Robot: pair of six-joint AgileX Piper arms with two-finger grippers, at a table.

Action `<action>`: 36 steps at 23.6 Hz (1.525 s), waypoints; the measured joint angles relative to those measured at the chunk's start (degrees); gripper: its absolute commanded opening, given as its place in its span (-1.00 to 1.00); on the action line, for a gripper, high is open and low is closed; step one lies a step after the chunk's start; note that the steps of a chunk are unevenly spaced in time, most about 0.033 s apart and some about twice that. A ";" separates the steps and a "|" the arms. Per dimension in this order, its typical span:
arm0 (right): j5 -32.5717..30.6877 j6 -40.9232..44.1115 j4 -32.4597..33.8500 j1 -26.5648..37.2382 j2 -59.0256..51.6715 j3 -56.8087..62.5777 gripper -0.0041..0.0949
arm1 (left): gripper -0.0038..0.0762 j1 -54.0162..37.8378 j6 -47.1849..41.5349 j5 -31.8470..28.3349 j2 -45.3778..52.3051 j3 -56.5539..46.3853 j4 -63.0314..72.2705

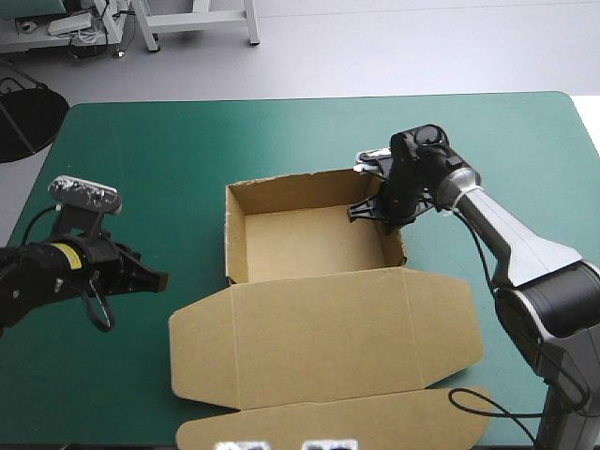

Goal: Fold the box

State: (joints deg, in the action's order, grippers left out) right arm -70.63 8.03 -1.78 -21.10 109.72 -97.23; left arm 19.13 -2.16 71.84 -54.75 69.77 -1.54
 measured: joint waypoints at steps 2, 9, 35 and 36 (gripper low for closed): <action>0.00 -0.07 0.55 3.68 -0.74 0.17 -0.95 | -0.93 0.00 -0.77 0.00 2.47 -3.17 -0.06; 0.00 -2.84 2.84 20.56 -6.11 0.22 -0.95 | -0.93 0.00 -3.75 0.00 12.85 -12.41 0.00; 3.59 -9.85 19.82 47.67 -13.13 0.33 -0.02 | -0.93 0.00 -9.04 0.00 28.65 -37.05 -0.42; 3.46 -9.92 19.59 47.67 -15.30 0.33 -0.03 | -0.93 0.00 -9.04 0.00 28.65 -37.05 -0.92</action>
State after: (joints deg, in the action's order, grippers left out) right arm -67.17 -1.89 17.81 26.57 94.42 -96.89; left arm 19.13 -11.20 71.84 -26.09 32.72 -2.46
